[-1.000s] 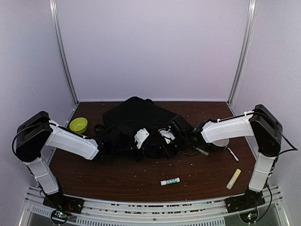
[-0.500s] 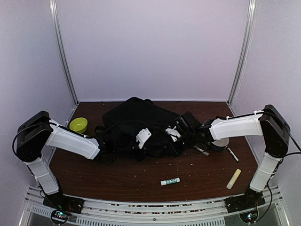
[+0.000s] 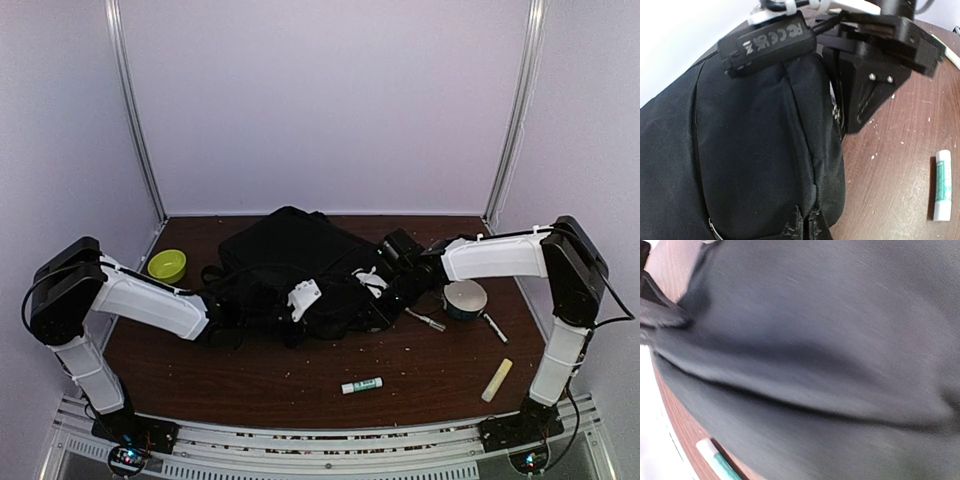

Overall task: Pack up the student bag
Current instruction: Zip the student bag into the largest pocket of the bag.

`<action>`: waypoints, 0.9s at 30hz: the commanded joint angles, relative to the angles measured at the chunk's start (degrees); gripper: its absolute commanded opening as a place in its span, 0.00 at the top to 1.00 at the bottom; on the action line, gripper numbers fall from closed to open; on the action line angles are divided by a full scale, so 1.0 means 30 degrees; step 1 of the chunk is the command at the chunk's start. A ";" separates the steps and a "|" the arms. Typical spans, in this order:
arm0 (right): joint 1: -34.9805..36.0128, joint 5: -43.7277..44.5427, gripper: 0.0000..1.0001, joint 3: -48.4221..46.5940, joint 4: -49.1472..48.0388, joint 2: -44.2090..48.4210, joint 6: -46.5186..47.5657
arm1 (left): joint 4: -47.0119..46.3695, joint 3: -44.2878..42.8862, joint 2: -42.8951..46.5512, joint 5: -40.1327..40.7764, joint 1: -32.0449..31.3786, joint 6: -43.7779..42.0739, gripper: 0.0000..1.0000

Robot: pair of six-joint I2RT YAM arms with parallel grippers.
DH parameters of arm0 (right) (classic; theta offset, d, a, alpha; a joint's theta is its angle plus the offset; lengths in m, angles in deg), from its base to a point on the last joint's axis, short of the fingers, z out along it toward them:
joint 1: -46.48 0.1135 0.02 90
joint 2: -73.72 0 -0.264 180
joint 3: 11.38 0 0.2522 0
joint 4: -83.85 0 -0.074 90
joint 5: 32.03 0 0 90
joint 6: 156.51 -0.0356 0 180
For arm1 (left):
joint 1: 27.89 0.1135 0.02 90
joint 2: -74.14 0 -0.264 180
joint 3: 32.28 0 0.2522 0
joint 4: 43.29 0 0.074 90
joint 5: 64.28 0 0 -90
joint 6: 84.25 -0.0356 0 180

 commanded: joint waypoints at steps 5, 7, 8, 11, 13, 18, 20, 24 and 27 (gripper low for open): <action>-0.1619 0.1890 1.00 0.0514 0.2493 0.0230 0.1280 | 0.1368 0.1356 0.1619 0.0745 0.0043 -0.0441 1.00; -0.2011 0.2186 1.00 0.0425 0.2567 0.0177 0.1429 | 0.1682 0.1579 0.1939 0.0791 0.0047 -0.0335 1.00; -0.2210 0.2291 1.00 0.0289 0.2639 0.0081 0.1507 | 0.1829 0.1726 0.2109 0.0862 0.0044 -0.0309 1.00; -0.2712 0.2869 1.00 -0.0254 0.2554 -0.0360 0.1724 | 0.2218 0.2263 0.2715 0.1518 0.0043 -0.0236 1.00; -0.2980 0.3130 1.00 -0.0720 0.2414 -0.0731 0.1780 | 0.2535 0.2533 0.3103 0.2355 0.0058 -0.0220 1.00; -0.3239 0.3645 1.00 -0.1965 0.2220 -0.1468 0.1968 | 0.3507 0.2963 0.4179 0.4360 0.0235 0.0209 1.00; -0.3271 0.3759 1.00 -0.2169 0.2122 -0.1568 0.2175 | 0.3610 0.3311 0.4749 0.4780 0.0719 0.1081 1.00; -0.2968 0.3055 1.00 -0.1822 0.1952 -0.1150 0.2680 | 0.4474 0.3482 0.5422 0.4711 0.1766 0.2629 1.00; -0.2123 0.1985 1.00 -0.1796 0.2716 -0.1270 0.3227 | 0.5203 0.3499 0.5694 0.4880 0.1914 0.2695 0.96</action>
